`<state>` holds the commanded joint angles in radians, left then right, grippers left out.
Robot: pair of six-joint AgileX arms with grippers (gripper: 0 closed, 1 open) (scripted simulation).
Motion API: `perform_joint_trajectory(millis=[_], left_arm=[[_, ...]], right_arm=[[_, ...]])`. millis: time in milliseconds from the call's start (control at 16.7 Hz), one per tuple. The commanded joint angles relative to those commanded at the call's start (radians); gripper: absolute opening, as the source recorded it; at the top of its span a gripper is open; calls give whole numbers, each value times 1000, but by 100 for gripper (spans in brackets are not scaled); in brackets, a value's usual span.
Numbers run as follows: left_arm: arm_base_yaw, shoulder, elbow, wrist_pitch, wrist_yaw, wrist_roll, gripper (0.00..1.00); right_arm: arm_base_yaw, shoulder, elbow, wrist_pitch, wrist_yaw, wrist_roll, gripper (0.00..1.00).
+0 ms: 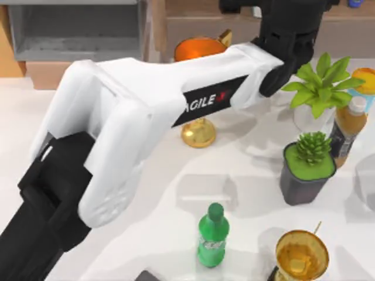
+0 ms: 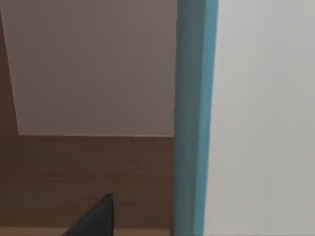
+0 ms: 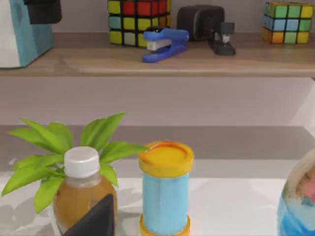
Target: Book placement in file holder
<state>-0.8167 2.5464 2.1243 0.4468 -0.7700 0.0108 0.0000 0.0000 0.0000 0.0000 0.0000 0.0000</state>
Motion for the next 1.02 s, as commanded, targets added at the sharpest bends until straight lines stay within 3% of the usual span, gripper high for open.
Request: perform_joint_trajectory(millis=[360, 1020], left_arm=[[7, 21, 40, -20, 7, -1, 100], [7, 21, 40, -20, 7, -1, 17]], right_arm=[[0, 0, 0, 0, 0, 0, 100], [0, 0, 0, 0, 0, 0, 100]])
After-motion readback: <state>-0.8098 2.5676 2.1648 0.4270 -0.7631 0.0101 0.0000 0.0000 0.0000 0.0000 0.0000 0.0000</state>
